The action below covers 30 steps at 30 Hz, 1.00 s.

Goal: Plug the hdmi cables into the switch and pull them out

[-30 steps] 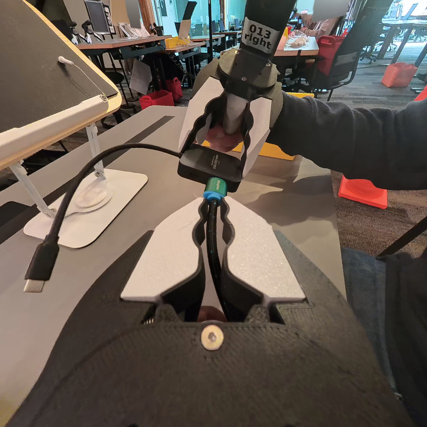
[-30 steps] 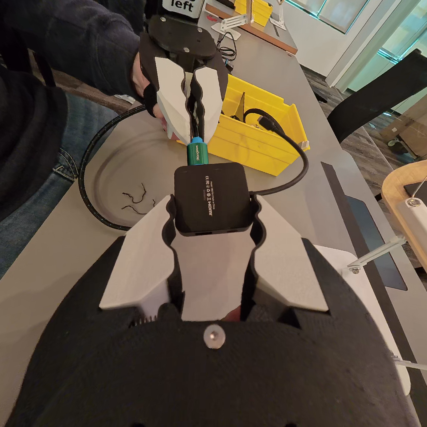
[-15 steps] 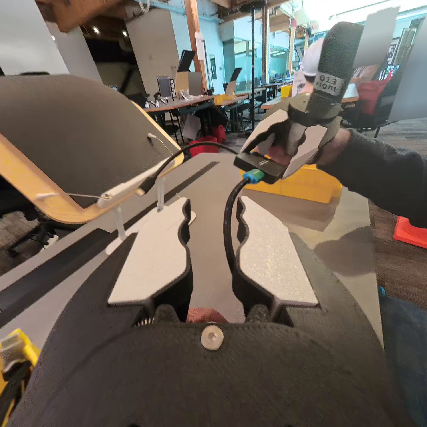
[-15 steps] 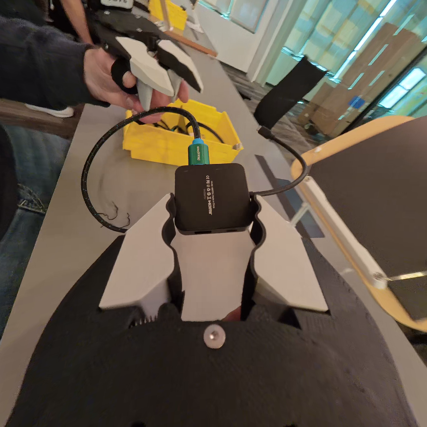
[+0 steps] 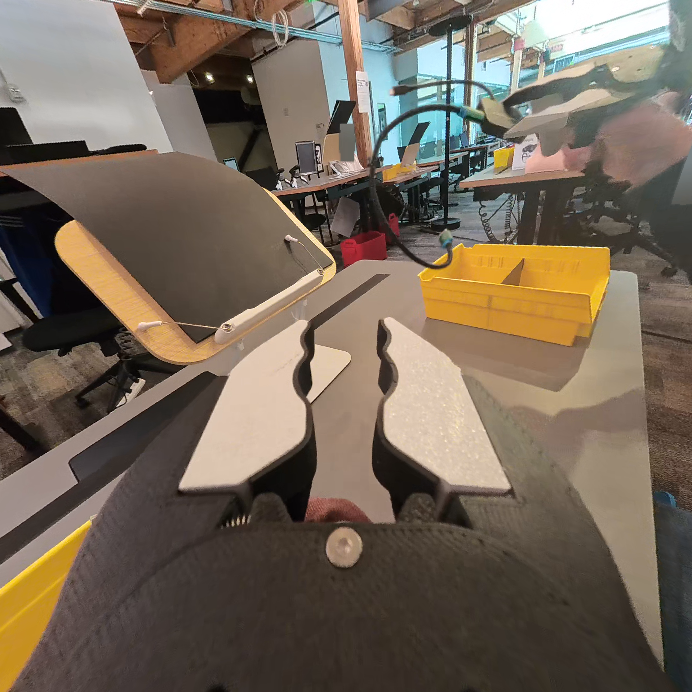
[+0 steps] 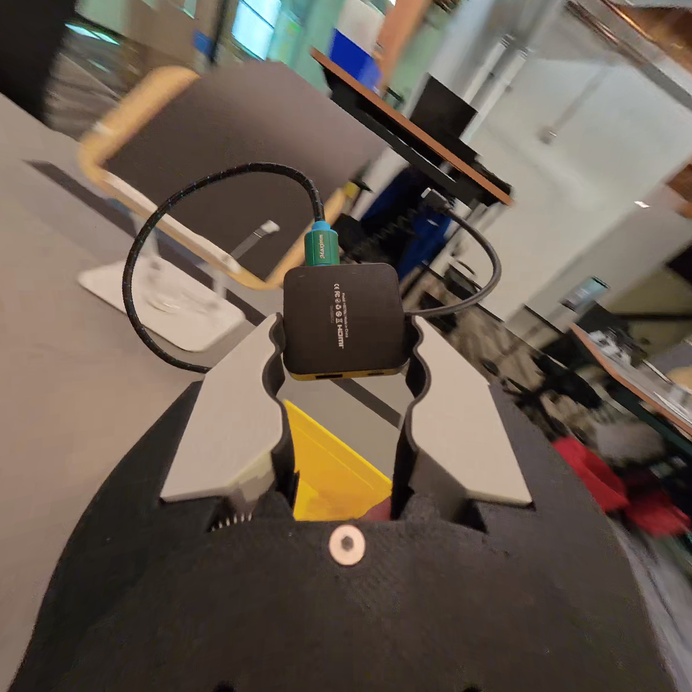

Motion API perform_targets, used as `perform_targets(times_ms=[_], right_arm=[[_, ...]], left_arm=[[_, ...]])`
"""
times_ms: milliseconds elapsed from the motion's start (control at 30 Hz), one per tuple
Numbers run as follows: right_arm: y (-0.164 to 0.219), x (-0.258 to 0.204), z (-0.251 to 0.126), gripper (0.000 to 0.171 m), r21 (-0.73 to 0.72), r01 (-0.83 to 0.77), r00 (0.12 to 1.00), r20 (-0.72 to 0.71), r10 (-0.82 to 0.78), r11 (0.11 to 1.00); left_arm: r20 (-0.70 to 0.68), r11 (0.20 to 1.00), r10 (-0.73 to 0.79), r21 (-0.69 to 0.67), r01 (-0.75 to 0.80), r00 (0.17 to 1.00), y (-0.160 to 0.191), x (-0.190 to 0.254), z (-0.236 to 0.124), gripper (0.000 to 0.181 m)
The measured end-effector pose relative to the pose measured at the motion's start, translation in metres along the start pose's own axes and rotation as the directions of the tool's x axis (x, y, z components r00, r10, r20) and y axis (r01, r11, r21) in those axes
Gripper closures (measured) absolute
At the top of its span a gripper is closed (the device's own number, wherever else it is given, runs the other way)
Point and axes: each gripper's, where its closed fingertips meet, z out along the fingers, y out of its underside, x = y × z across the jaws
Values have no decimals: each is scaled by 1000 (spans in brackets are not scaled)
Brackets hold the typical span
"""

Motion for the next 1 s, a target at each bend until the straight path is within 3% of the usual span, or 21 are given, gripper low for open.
perform_targets(times_ms=[100, 233, 433, 567, 700, 1000], right_arm=[[41, 39, -14, 108, -127, 15, 992, -122, -30, 992], [107, 60, -13, 108, -314, 15, 982, -174, -73, 949], [195, 50, 12, 108, -473, -35, 991, -132, -31, 880], [242, 34, 26, 108, -549, -123, 991, -104, 78, 827], [286, 18, 30, 108, -673, -94, 996, -67, 66, 733], [338, -21, 33, 108, -893, 51, 988, 111, 110, 447]], left_arm=[[-1, 1000, -6, -9, 6, 1000, 4, 1, 2, 150], [-3, 1000, -6, -26, 6, 1000, 10, 2, 5, 150], [-11, 998, 14, -60, -14, 1000, 18, 8, 8, 150], [-15, 997, 16, -72, -17, 1000, 22, 9, 10, 151], [-13, 995, 33, -90, -34, 999, 27, 9, 10, 151], [-27, 990, 57, -128, -60, 998, 35, 13, 13, 151]])
